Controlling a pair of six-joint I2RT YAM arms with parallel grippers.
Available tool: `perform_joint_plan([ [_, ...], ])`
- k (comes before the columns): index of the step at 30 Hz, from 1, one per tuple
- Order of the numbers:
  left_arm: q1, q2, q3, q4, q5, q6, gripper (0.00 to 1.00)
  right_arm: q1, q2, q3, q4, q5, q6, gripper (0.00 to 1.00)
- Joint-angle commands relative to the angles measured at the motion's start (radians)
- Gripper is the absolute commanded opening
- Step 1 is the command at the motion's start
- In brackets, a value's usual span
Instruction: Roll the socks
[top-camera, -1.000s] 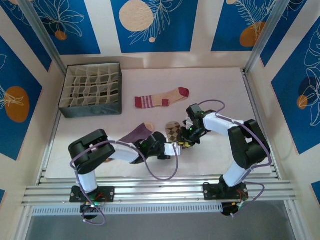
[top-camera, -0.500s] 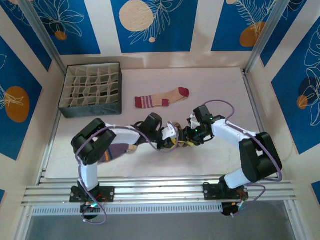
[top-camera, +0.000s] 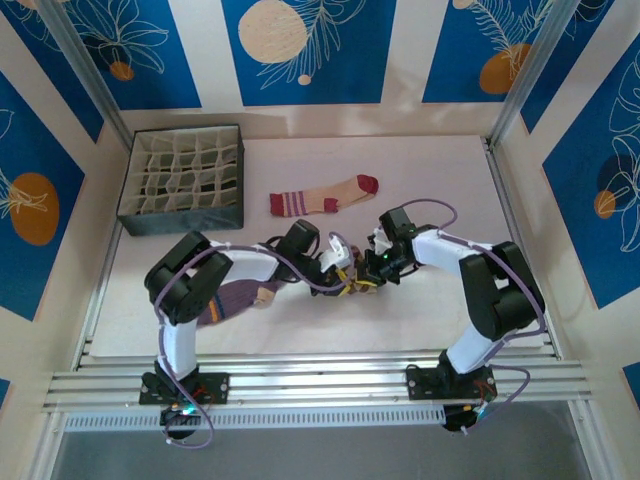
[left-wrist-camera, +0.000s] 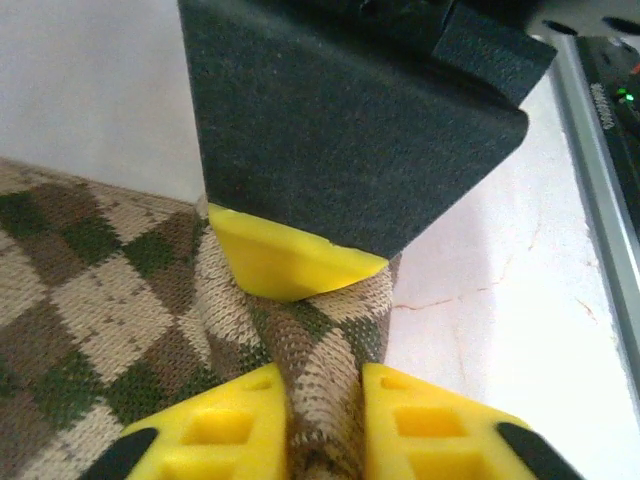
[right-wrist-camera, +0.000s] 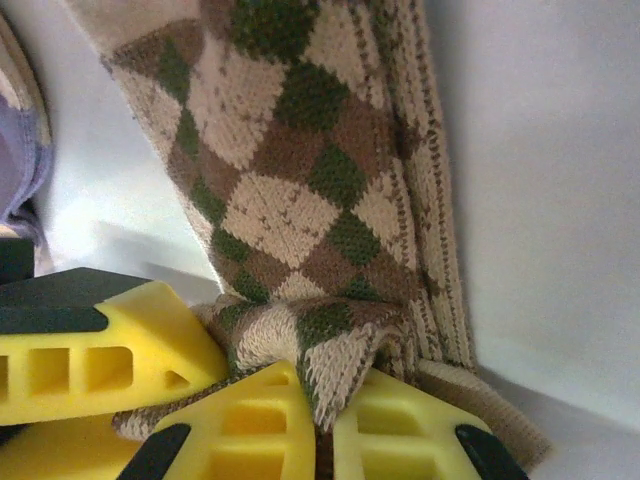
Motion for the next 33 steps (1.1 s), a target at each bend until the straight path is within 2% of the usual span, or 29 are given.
perform_joint_plan([
  [1, -0.025, -0.078, -0.072, -0.047, -0.137, 0.088, 0.28, 0.008, 0.070, -0.021, -0.100, 0.102, 0.034, 0.01],
  [4, -0.059, -0.165, -0.131, 0.018, -0.238, 0.181, 0.34, 0.011, 0.078, -0.019, -0.109, 0.107, 0.038, 0.00],
  [8, -0.087, -0.235, -0.202, 0.132, -0.357, 0.234, 0.38, 0.018, 0.084, -0.003, -0.129, 0.111, 0.036, 0.00],
  [13, -0.203, -0.290, -0.258, 0.229, -0.562, 0.402, 0.48, 0.021, 0.088, 0.016, -0.152, 0.115, 0.029, 0.00],
  [18, -0.276, -0.248, -0.232, 0.263, -0.679, 0.491, 0.50, 0.025, 0.097, 0.028, -0.163, 0.103, 0.027, 0.00],
  [25, -0.283, -0.135, -0.176, 0.263, -0.756, 0.476, 0.48, 0.026, 0.101, 0.030, -0.179, 0.090, 0.018, 0.00],
  [26, -0.283, -0.122, -0.168, 0.253, -0.759, 0.476, 0.47, 0.025, 0.101, 0.028, -0.180, 0.087, 0.018, 0.00],
  [29, -0.283, -0.087, -0.149, 0.224, -0.771, 0.468, 0.36, 0.017, 0.102, 0.022, -0.177, 0.065, 0.018, 0.00],
  [31, -0.283, -0.071, -0.135, 0.194, -0.775, 0.462, 0.23, 0.012, 0.093, 0.016, -0.176, 0.048, 0.018, 0.00],
  [33, -0.281, -0.061, -0.126, 0.157, -0.773, 0.449, 0.04, 0.008, 0.072, 0.010, -0.172, 0.025, 0.017, 0.05],
])
